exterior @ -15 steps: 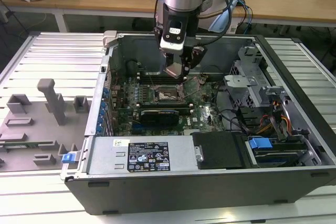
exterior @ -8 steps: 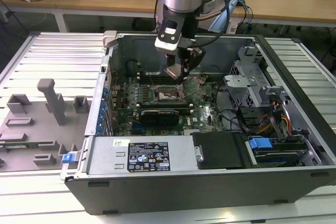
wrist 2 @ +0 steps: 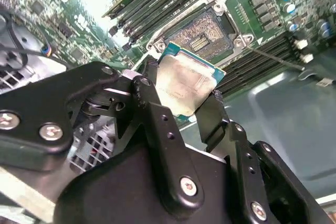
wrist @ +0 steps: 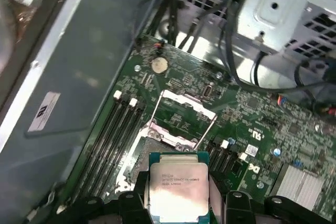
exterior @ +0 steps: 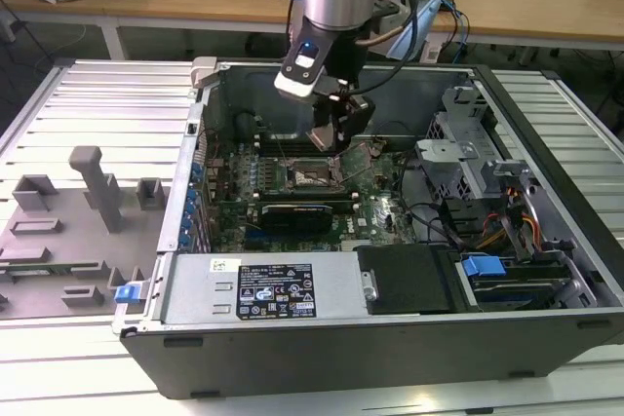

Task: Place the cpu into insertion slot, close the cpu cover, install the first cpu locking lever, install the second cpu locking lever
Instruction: 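Place the cpu into insertion slot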

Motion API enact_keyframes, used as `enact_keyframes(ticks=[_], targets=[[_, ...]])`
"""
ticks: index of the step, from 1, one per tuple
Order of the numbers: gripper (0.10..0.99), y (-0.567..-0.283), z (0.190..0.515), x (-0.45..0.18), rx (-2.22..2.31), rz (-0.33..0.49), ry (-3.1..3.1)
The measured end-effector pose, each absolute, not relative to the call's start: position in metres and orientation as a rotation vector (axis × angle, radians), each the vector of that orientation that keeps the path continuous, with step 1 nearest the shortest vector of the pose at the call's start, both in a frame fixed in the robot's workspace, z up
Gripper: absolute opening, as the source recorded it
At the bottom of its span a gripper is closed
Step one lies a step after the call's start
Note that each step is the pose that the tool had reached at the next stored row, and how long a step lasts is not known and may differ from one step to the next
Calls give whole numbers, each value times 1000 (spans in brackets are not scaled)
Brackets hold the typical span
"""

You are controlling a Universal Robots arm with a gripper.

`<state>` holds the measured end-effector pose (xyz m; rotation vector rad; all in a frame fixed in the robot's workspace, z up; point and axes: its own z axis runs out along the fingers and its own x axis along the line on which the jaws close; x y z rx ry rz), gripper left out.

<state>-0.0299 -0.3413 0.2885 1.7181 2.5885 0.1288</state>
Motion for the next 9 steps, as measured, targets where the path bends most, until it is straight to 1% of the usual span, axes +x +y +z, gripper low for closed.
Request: enact_keyframes(ticks=[3,9], targets=[[541,-341,286,-30,1881,125,2466],[541,-341,284,-30,2016,121,2352]])
